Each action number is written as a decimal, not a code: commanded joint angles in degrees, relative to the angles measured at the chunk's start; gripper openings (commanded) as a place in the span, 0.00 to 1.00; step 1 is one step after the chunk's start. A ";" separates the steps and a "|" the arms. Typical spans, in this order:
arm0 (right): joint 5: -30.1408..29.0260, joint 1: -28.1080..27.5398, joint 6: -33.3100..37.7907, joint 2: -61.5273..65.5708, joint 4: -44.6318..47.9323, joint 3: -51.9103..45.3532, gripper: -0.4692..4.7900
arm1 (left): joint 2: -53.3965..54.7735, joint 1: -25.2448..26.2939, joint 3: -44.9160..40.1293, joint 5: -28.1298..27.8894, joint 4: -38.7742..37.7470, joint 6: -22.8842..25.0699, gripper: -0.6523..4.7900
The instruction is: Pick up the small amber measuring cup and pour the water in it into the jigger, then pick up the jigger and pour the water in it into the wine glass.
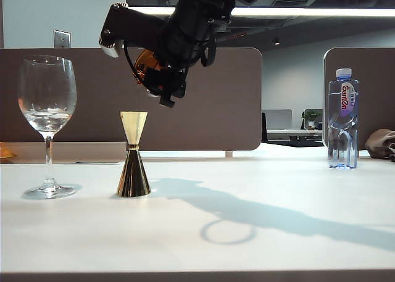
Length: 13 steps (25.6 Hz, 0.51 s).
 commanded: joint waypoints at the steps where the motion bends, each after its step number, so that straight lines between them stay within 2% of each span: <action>1: 0.26 -0.04 -1.46 -0.35 1.81 0.35 0.17 | 0.04 0.02 0.11 0.02 0.35 -0.02 0.12; 6: 0.24 -0.04 -5.07 -0.35 2.14 0.35 0.17 | 0.04 0.02 0.11 0.02 0.35 -0.02 0.12; 13: 0.22 -0.02 -6.58 -0.35 3.48 0.33 0.17 | 0.04 0.02 0.11 0.02 0.35 -0.02 0.12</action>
